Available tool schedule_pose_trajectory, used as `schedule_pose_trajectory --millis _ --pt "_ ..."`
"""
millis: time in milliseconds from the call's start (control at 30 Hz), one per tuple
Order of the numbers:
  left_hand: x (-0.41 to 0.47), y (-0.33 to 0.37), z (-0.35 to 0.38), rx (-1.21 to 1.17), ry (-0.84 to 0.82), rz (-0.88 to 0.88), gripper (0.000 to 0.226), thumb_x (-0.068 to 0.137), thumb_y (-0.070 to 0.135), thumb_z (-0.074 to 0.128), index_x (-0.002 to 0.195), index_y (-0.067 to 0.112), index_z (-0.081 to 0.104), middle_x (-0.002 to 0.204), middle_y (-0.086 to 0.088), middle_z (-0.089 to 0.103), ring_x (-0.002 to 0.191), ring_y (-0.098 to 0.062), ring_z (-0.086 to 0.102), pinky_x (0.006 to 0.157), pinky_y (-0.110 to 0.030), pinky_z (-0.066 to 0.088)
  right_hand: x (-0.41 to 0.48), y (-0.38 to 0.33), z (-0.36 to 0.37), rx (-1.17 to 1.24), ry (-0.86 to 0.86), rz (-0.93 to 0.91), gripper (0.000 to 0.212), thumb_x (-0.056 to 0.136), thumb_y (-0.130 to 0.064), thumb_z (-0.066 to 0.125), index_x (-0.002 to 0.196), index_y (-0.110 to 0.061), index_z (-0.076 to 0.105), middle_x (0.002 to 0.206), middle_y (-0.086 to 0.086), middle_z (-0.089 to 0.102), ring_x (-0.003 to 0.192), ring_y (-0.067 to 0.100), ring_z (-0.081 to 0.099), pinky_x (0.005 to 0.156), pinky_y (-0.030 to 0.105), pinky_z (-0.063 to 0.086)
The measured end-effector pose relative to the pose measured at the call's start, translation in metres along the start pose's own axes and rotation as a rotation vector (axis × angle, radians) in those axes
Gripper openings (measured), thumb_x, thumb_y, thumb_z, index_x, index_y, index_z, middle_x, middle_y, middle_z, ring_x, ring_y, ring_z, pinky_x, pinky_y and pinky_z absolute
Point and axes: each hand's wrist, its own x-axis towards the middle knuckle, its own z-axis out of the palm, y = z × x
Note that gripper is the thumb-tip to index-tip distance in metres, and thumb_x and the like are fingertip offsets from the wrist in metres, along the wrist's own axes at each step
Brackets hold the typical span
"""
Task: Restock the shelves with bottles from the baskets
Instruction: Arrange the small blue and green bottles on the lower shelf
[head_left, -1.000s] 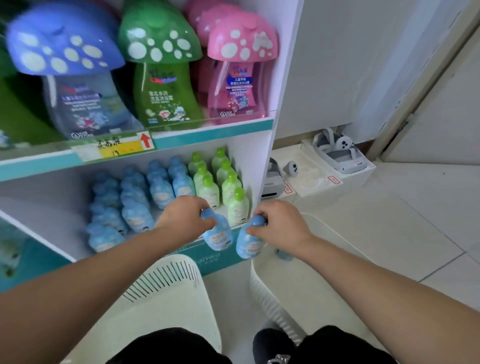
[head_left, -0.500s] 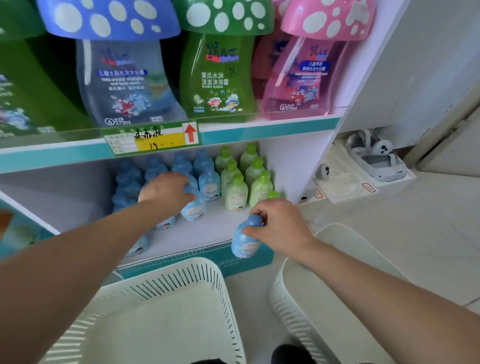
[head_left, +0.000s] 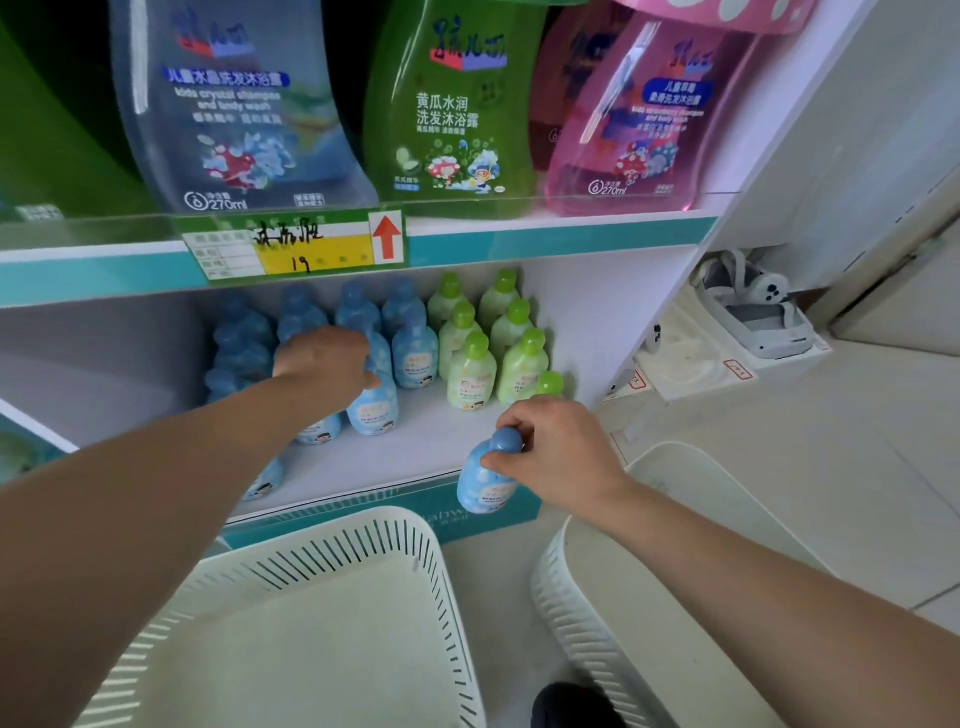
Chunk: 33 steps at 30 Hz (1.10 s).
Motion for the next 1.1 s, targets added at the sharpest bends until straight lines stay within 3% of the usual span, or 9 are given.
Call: schedule_pose_trajectory --millis 233,467,600,733,900,1033,1100 --pt "0.001 0.002 -0.005 0.095 0.032 0.002 0.035 0.091 0.046 0.053 0.104 0.013 0.058 0.085 -0.004 0.053 0.081 -0.021 0.053 0.070 -0.031 0.048 0.003 -0.002 0.000 0.025 0.010 -0.009 0.023 0.068 -0.030 0.079 0.084 -0.016 0.071 0.082 -0.003 0.065 0.076 0.016 0.058 0.072 0.033 0.049" --pt "0.003 0.001 0.002 0.045 0.039 -0.015 0.038 0.090 0.049 0.053 0.105 0.015 0.058 0.087 -0.004 0.054 0.085 -0.023 0.057 0.074 -0.035 0.052 0.015 -0.012 -0.004 0.049 0.046 -0.028 0.022 0.067 -0.030 0.080 0.080 -0.015 0.072 0.077 -0.004 0.064 0.073 0.015 0.057 0.070 0.033 0.049" --pt "-0.008 0.002 0.004 0.078 0.099 -0.006 0.042 0.089 0.044 0.057 0.120 0.016 0.052 0.106 -0.008 0.058 0.101 -0.027 0.056 0.079 -0.036 0.046 0.035 -0.022 0.000 0.030 0.079 -0.038 0.021 0.067 -0.034 0.079 0.079 -0.018 0.071 0.077 -0.006 0.063 0.073 0.014 0.056 0.068 0.029 0.046" --pt "-0.025 0.005 0.009 0.070 0.305 0.051 0.041 0.087 0.035 0.062 0.123 0.016 0.055 0.119 -0.010 0.054 0.116 -0.030 0.044 0.095 -0.041 0.033 0.059 -0.036 0.006 0.007 0.106 -0.041 0.027 0.069 -0.034 0.078 0.089 -0.018 0.069 0.084 -0.004 0.066 0.075 0.015 0.055 0.064 0.026 0.039" --pt "-0.050 0.006 0.022 -0.064 0.369 0.139 0.036 0.084 0.027 0.065 0.117 0.016 0.061 0.119 -0.008 0.056 0.113 -0.032 0.045 0.091 -0.041 0.033 0.087 -0.048 0.022 -0.086 0.085 -0.043 0.026 0.072 -0.036 0.076 0.087 -0.017 0.066 0.087 0.001 0.068 0.082 0.022 0.061 0.061 0.026 0.035" --pt "-0.063 0.002 0.039 -0.041 0.398 0.198 0.034 0.060 0.023 0.084 0.091 0.014 0.072 0.092 -0.006 0.065 0.089 -0.033 0.059 0.076 -0.040 0.045 0.102 -0.051 0.036 -0.146 0.061 -0.025 0.026 0.074 -0.036 0.074 0.090 -0.017 0.065 0.090 0.002 0.068 0.084 0.024 0.061 0.062 0.025 0.034" --pt "-0.067 0.001 0.045 -0.027 0.382 0.191 0.036 0.056 0.025 0.086 0.087 0.015 0.073 0.087 -0.005 0.065 0.086 -0.031 0.060 0.072 -0.038 0.047 0.108 -0.051 0.042 -0.180 0.058 -0.020 0.027 0.075 -0.036 0.073 0.093 -0.017 0.066 0.093 0.003 0.068 0.088 0.025 0.062 0.064 0.025 0.036"
